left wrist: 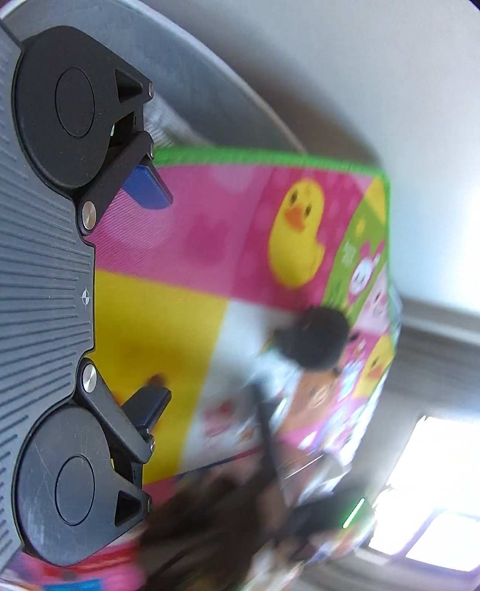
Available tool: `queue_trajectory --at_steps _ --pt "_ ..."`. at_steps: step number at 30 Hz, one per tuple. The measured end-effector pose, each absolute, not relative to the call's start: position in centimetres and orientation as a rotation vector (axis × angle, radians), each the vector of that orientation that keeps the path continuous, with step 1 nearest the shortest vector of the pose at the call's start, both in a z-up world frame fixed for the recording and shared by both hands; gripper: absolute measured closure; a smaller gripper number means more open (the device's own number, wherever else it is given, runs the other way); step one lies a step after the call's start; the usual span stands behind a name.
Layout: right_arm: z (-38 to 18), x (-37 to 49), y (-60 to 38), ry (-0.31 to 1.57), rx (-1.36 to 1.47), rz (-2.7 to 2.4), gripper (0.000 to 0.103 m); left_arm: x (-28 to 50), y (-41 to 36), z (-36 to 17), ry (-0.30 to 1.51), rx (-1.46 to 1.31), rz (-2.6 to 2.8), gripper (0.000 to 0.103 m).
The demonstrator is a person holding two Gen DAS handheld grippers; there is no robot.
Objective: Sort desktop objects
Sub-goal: 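Reach the left gripper to the black plush toy while the right gripper reaches the battery holder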
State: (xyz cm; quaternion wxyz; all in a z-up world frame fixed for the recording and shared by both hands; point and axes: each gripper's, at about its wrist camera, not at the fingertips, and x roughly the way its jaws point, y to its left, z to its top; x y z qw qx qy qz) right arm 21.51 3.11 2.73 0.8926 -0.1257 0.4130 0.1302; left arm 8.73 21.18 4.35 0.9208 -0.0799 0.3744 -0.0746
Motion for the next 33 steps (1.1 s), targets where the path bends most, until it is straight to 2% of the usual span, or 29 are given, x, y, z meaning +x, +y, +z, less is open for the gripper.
queue_trajectory --at_steps 5,9,10,11,13,16,19,20,22,28,33 --pt "4.4 13.5 -0.7 0.906 -0.252 0.323 0.084 11.6 20.1 4.6 0.723 -0.152 -0.166 0.000" --pt "4.6 8.9 -6.5 0.962 -0.094 0.170 0.083 15.8 17.1 5.6 0.646 -0.038 -0.239 0.000" --pt "4.7 7.9 -7.9 0.944 -0.053 0.127 0.075 17.3 16.1 5.8 0.626 -0.007 -0.255 0.000" --pt "4.6 7.1 -9.3 0.926 -0.004 0.081 0.054 18.9 15.2 6.0 0.610 0.023 -0.267 0.000" --pt "3.9 6.1 -11.7 0.892 0.096 -0.006 0.037 22.4 13.2 5.8 0.599 0.080 -0.248 0.000" --pt "3.6 6.6 -13.2 0.881 0.134 -0.078 0.036 27.8 10.5 4.6 0.651 0.139 -0.191 0.000" --pt "3.6 6.8 -13.5 0.865 0.166 -0.053 0.025 30.6 8.8 3.6 0.681 0.169 -0.166 0.000" --pt "3.4 6.9 -13.4 0.866 0.153 -0.058 0.025 31.0 8.5 3.4 0.679 0.178 -0.147 0.000" --pt "3.4 7.0 -13.1 0.846 0.118 -0.091 0.025 31.3 8.1 3.4 0.661 0.204 -0.109 0.019" --pt "5.2 6.4 -14.6 0.689 0.148 -0.220 0.023 27.9 8.5 4.7 0.646 0.239 -0.154 0.021" --pt "6.2 6.8 -17.4 0.629 0.254 -0.301 0.022 18.1 10.1 6.6 0.714 0.135 -0.418 0.018"
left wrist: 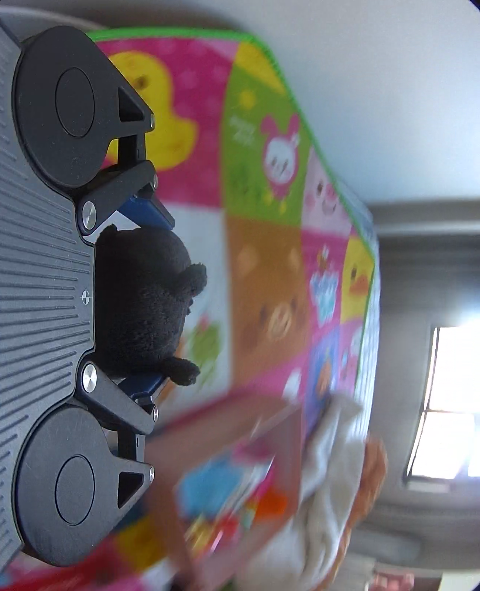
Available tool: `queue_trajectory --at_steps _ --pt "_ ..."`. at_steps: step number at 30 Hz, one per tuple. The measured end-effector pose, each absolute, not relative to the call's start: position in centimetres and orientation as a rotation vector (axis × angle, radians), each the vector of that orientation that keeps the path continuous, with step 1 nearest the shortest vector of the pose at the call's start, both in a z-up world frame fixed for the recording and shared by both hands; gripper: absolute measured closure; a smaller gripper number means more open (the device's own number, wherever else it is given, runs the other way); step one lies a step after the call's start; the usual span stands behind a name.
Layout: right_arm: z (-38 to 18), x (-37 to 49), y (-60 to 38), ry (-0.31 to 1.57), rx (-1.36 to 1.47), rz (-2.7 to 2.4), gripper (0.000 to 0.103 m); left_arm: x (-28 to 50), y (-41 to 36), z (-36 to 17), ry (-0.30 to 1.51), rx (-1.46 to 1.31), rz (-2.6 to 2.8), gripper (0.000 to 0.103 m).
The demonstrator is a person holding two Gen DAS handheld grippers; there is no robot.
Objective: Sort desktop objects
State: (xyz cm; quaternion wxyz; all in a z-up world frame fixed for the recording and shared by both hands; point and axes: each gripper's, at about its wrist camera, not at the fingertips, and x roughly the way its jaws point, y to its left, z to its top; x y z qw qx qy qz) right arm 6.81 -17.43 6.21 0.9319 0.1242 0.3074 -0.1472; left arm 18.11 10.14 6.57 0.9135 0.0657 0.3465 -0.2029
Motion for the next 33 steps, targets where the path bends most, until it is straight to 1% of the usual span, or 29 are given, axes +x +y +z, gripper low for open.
queue_trajectory --at_steps 2,4,5,8,10,13,15,16,17,18,19,22,24,27,30,33 --pt "6.4 7.5 -18.9 0.608 0.313 -0.336 0.019 14.3 10.9 6.5 0.759 0.109 -0.488 0.018" --pt "6.6 8.7 -20.2 0.584 0.360 -0.361 0.019 11.2 11.8 6.1 0.803 0.068 -0.521 0.020" --pt "6.5 9.6 -20.7 0.584 0.377 -0.364 0.019 9.9 12.1 5.9 0.820 0.058 -0.526 0.019" --pt "5.9 12.9 -21.3 0.638 0.402 -0.310 0.019 6.9 12.7 5.9 0.801 0.089 -0.521 0.019" --pt "5.4 14.9 -20.4 0.665 0.330 -0.315 0.018 6.0 13.5 6.2 0.816 0.029 -0.519 0.019" --pt "4.9 17.2 -18.4 0.676 0.190 -0.294 0.017 5.1 14.5 6.6 0.834 -0.046 -0.539 0.015" --pt "4.9 18.7 -17.4 0.690 0.177 -0.226 0.017 4.3 14.5 6.6 0.834 -0.049 -0.549 0.010" --pt "5.0 19.4 -16.8 0.699 0.168 -0.182 0.017 4.1 14.5 6.6 0.833 -0.045 -0.554 0.009" --pt "5.2 19.8 -16.1 0.698 0.151 -0.144 0.022 4.1 14.5 6.5 0.833 -0.039 -0.552 0.008" --pt "5.6 19.9 -15.2 0.680 0.123 -0.130 0.027 4.3 14.5 6.4 0.833 -0.035 -0.540 0.008" --pt "6.1 19.7 -14.1 0.651 0.091 -0.145 0.027 4.4 14.7 6.4 0.833 -0.033 -0.525 0.007" --pt "7.9 16.8 -10.9 0.531 0.047 -0.144 0.027 4.7 15.2 6.1 0.824 -0.029 -0.478 0.005" --pt "8.1 14.5 -8.5 0.510 0.021 -0.047 0.026 5.0 15.6 5.7 0.836 -0.026 -0.441 0.004" --pt "6.3 13.4 -4.9 0.610 -0.031 0.137 0.026 5.3 16.5 5.4 0.855 -0.040 -0.404 0.003" --pt "4.1 14.7 -2.4 0.672 -0.069 0.194 0.026 4.7 17.2 5.7 0.864 -0.043 -0.398 0.002" --pt "2.6 17.6 -2.0 0.798 0.019 0.258 0.027 4.1 17.8 5.7 0.881 -0.035 -0.400 0.001"
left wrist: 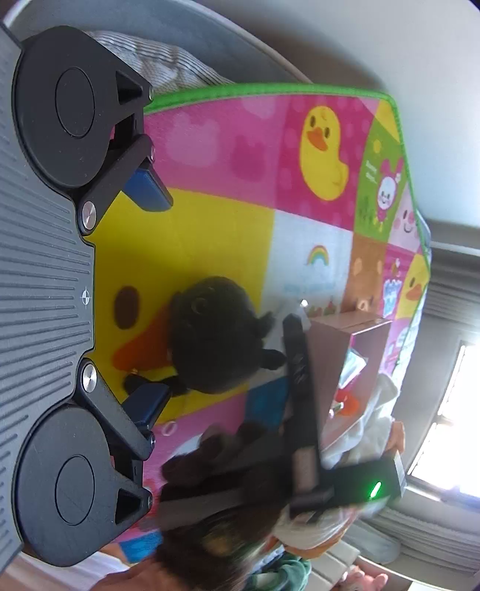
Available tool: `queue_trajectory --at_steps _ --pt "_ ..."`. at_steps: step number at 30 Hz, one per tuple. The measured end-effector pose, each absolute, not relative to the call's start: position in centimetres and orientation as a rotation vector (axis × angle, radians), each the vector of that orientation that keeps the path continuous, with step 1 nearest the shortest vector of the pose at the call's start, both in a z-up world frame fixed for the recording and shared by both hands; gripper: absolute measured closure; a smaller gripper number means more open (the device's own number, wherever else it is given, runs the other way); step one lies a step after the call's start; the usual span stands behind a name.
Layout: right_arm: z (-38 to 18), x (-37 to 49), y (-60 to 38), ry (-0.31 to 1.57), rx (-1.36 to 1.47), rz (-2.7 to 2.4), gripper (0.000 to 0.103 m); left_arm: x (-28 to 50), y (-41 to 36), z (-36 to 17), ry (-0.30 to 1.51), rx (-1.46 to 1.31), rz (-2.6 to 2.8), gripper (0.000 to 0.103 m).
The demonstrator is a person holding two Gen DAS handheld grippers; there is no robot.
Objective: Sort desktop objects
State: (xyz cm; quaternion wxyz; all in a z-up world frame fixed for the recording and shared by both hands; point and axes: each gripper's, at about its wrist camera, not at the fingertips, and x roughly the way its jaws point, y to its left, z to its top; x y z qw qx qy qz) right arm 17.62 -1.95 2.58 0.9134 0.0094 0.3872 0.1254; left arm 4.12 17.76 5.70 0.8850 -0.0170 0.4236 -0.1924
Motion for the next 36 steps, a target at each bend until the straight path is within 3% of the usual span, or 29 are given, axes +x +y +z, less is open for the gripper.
queue_trajectory --at_steps 2,13,15,17,22,27,34,36 --pt "1.9 18.5 -2.0 0.853 0.041 0.265 0.052 3.8 17.9 5.6 0.891 -0.027 -0.396 0.001" --pt "3.3 5.6 -7.2 0.988 -0.146 0.352 0.054 2.5 15.6 5.6 0.901 -0.040 -0.425 0.000" --pt "3.1 3.3 -7.1 1.004 -0.274 0.366 0.053 2.1 15.0 5.8 0.900 -0.036 -0.423 0.000" --pt "2.9 1.9 -7.7 0.986 -0.343 0.309 0.036 1.6 14.4 6.1 0.893 -0.029 -0.423 0.000" --pt "3.5 1.2 -9.6 0.865 -0.352 -0.034 0.030 1.0 12.8 6.5 0.886 0.026 -0.388 0.000" --pt "5.1 0.0 -12.5 0.817 0.042 -0.112 0.012 1.7 10.9 6.4 0.877 0.079 -0.360 0.000" --pt "3.1 1.0 -14.1 0.918 0.208 -0.169 0.010 2.5 8.7 6.4 0.854 0.101 -0.357 0.000" --pt "2.7 1.0 -14.7 0.938 0.250 -0.186 0.006 2.8 8.2 6.2 0.852 0.106 -0.348 0.000"
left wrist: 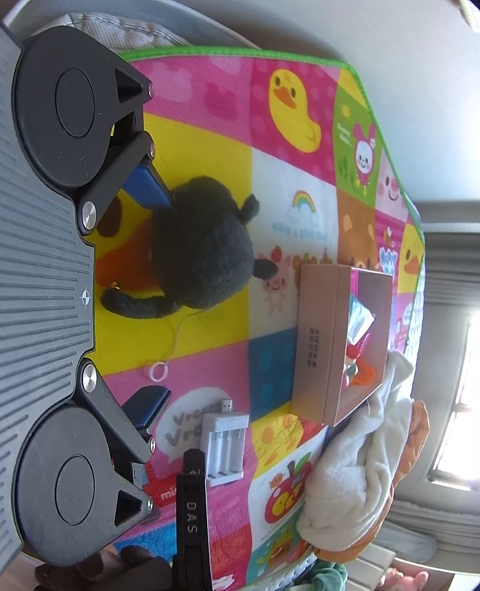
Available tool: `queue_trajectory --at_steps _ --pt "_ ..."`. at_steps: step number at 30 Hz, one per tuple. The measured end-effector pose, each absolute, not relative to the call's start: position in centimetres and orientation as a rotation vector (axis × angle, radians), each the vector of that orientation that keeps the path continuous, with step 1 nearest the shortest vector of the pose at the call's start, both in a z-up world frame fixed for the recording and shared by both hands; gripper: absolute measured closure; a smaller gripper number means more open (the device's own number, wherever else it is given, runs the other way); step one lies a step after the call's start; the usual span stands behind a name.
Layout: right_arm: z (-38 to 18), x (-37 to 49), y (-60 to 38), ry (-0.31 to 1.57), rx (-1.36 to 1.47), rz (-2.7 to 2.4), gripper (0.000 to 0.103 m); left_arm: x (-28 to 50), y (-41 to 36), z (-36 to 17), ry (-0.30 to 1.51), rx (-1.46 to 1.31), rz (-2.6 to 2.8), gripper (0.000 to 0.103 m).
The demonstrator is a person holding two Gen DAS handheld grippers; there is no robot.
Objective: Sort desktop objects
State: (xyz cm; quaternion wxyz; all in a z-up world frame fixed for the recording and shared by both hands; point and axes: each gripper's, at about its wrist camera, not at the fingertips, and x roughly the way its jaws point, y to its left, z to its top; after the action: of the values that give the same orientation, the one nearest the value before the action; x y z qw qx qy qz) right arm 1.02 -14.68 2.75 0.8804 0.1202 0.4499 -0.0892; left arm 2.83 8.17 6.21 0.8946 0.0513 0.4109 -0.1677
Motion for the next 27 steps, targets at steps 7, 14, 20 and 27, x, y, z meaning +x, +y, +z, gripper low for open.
queue_trajectory --at_steps 7,14,20,27 --pt "2.0 1.5 -15.0 0.972 0.255 -0.215 0.000 4.5 5.9 5.4 0.778 0.207 -0.296 0.000" --pt "1.7 1.5 -13.5 0.981 0.148 -0.207 0.000 6.8 7.4 4.6 0.804 0.199 -0.227 0.000" --pt "1.5 1.7 -13.1 0.984 0.122 -0.211 0.000 7.1 11.0 3.4 0.860 0.174 -0.218 0.000" --pt "1.2 1.7 -12.9 0.981 0.105 -0.218 0.000 6.6 10.8 3.5 0.828 0.183 -0.314 0.000"
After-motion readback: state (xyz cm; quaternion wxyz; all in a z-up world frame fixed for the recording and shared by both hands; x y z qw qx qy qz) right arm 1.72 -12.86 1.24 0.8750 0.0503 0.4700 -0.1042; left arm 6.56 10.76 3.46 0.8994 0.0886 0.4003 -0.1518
